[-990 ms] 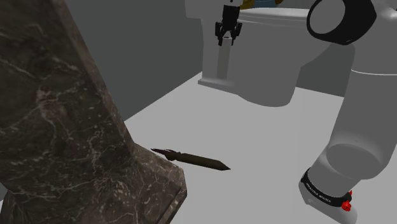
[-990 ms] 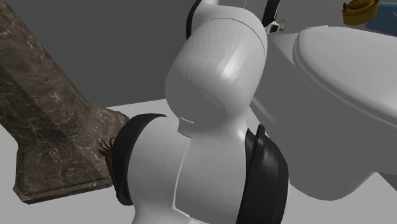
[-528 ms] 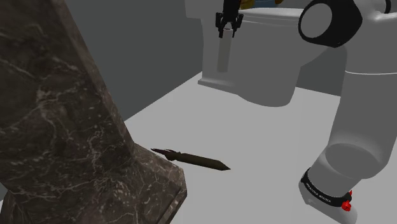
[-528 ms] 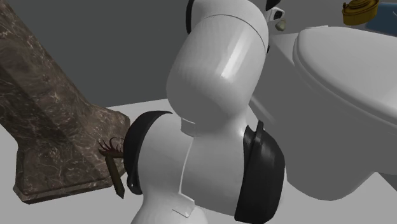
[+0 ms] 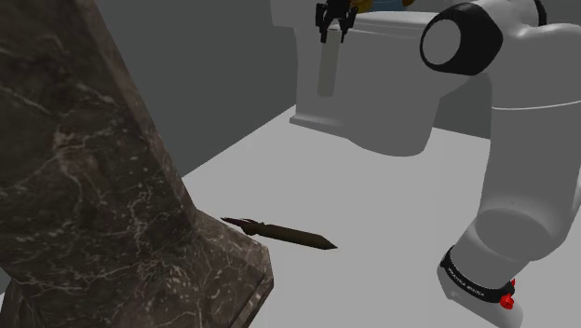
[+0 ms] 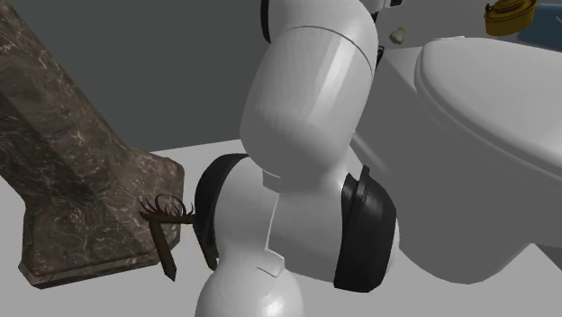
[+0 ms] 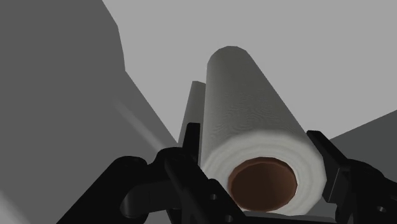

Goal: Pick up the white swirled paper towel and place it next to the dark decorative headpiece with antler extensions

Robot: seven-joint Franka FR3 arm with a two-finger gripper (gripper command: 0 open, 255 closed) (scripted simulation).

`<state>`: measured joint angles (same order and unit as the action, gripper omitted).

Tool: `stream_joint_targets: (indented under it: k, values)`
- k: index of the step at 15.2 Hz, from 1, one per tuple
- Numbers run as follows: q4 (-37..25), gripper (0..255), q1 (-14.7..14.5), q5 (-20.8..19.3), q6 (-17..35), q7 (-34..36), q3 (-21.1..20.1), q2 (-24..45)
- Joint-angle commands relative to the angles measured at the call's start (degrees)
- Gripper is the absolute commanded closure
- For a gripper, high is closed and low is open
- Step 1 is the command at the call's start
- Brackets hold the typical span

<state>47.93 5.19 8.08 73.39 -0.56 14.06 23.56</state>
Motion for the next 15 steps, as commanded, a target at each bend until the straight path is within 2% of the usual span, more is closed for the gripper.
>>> stream_joint_targets:
  k: [1,4,7,15]
  values:
    - [5.7,255,-2.3,-1.1,1.9,1.5,-0.2,-4.0]
    - [14.8,255,-6.3,-3.1,5.0,5.2,-1.2,-10.2]
    - [21.3,255,-9.4,-4.7,7.0,9.2,-2.7,-15.0]
    - [32.1,255,-16.0,-7.0,9.7,20.3,-7.9,-23.6]
